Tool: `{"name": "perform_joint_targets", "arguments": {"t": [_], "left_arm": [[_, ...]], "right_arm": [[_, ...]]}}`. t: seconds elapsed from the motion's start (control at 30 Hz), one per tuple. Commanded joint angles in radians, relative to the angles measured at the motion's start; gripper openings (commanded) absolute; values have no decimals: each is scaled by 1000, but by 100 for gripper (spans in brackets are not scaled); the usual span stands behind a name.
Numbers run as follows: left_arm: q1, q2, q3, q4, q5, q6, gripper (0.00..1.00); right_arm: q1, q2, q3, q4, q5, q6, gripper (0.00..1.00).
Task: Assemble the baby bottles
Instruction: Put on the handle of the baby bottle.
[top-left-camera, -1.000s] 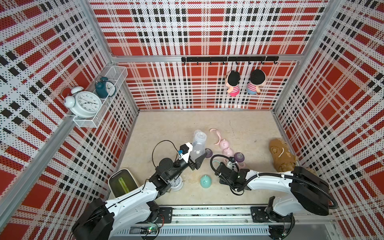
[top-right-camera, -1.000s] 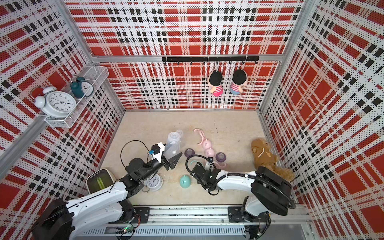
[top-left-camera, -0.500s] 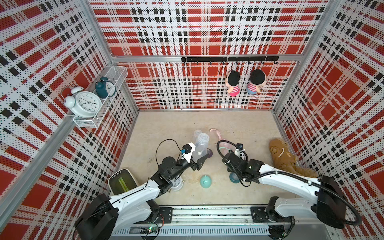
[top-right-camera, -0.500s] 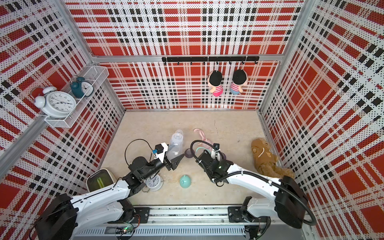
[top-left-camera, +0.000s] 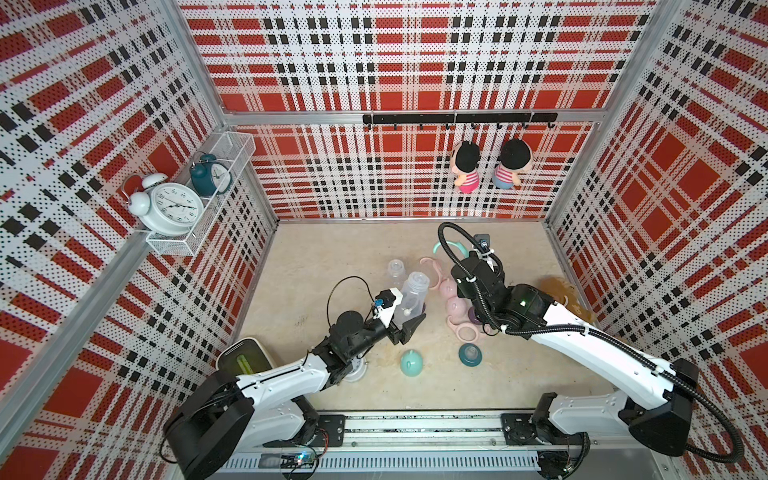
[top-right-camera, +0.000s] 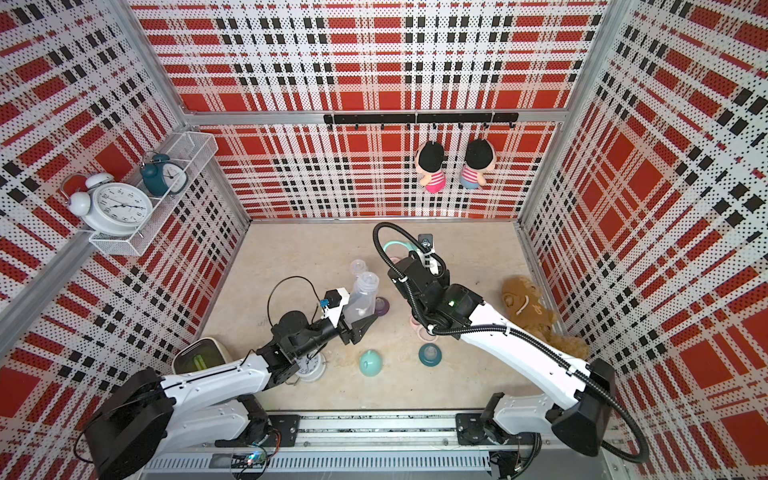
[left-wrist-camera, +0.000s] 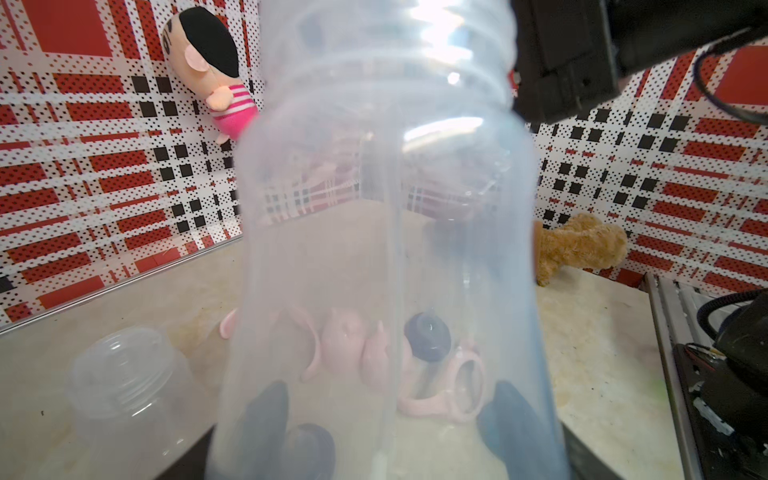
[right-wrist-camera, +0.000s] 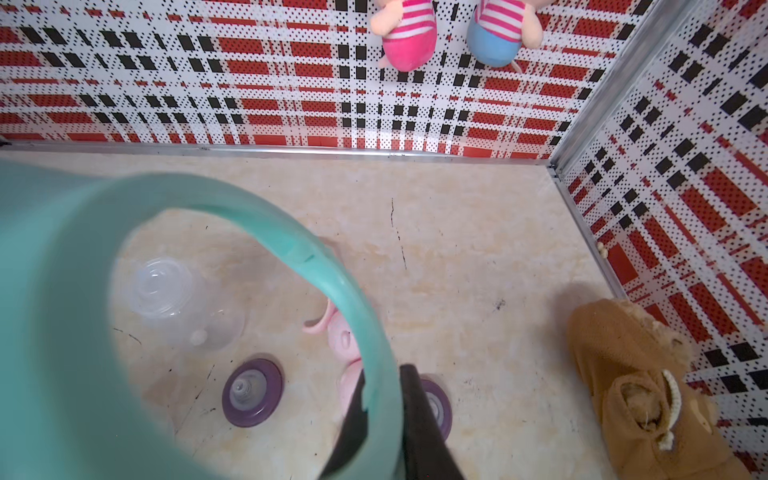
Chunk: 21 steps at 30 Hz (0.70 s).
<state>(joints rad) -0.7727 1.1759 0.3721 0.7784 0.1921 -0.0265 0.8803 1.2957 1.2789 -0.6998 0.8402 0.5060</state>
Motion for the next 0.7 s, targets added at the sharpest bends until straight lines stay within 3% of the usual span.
{"name": "perform_joint_targets", "arguments": {"t": [0.0, 0.67], "left_arm": [[-12, 25, 45, 45, 12, -11, 0], [-9, 172, 201, -14, 58, -37, 0]], "right_arm": [[-3, 29, 33, 14, 17, -179, 0], [146, 92, 29, -16, 146, -254, 0]]}}
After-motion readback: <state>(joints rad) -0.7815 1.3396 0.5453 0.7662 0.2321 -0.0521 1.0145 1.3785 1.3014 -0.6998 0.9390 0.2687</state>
